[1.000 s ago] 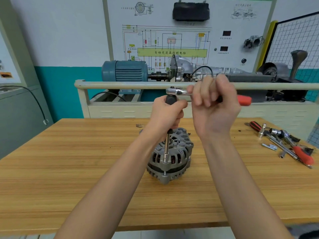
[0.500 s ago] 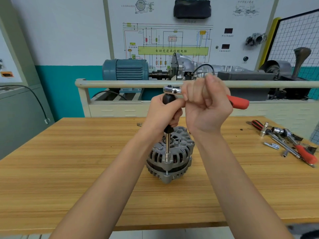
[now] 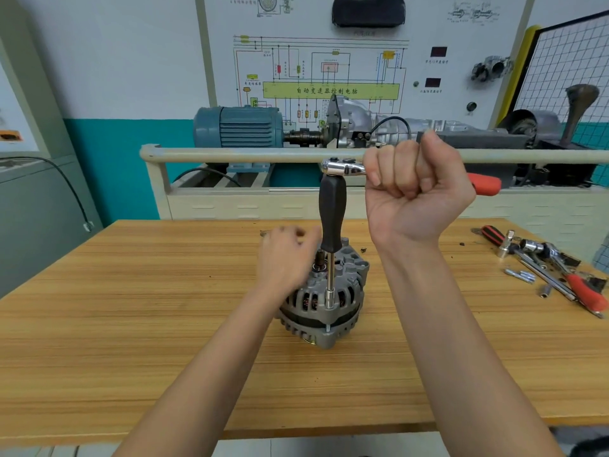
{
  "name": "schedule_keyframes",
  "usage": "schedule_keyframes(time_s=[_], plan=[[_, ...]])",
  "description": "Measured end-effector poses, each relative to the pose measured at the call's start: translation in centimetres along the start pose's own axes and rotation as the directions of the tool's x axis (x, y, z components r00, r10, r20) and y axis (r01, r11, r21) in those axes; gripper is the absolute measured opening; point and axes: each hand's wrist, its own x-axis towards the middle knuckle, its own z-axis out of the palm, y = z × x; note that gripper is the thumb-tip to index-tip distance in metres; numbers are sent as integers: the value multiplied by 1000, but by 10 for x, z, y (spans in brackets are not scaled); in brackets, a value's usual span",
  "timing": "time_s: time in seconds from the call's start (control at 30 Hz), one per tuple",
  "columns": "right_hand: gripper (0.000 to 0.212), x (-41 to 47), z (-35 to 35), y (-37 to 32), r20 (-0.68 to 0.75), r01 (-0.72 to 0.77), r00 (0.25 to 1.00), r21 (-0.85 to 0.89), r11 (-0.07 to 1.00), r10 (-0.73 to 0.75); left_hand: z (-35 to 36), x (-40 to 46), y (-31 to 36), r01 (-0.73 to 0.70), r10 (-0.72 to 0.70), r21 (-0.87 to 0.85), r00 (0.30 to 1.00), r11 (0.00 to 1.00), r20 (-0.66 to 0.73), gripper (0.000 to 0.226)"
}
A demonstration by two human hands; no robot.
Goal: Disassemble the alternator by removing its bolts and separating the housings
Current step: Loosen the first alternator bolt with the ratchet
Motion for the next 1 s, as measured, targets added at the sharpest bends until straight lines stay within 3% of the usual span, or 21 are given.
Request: schedule_keyframes(time_s=[0.03,0.07,0.13,0.27,0.37,0.43,0.53,0.73,0.87,0.93,0.97,1.0], plan=[[51,0,0,0,3,1,1000,-1,1000,-1,7,0,-4,13,-10,230,1000,973,-12,61],[51,0,0,0,7,0,1000,-1,1000,0,11,1,-6,4,-11,299,1000,954,22,74],[52,1,-1,0,21,2,1000,-2,1000,-2,13,5,-8,2,-18,284,998,959,52,79],[52,3,-5,-2,51,-12,999,10,1000,12,15,9,-15,-52,43,279,998,959,40,52],[48,3,-6,-4,28,-36,999,65,997,34,17,12,-17,-40,41,226,999,973,0,64],[47,3,-10,-1,-28,-67,997,169,983,73,17,16,-19,-64,67,175,998,982,-9,52],[48,4,-17,6,-71,-16,997,148,989,26,18,24,-22,-105,103,175,995,979,16,36],[47,18,-22,17,-29,-140,989,183,973,148,15,23,-23,-103,89,153,992,983,93,71],[47,19,-23,20,44,-212,977,230,950,207,15,21,-21,-94,72,202,991,975,113,64],[45,18,-26,16,62,-234,972,241,942,225,9,19,-16,-51,47,44,994,998,97,49],[43,17,-27,14,64,-237,971,239,942,229,3,15,-13,-15,31,-184,996,983,80,44],[40,16,-28,13,50,-236,972,230,944,230,-6,11,-9,3,39,-468,996,884,81,46]])
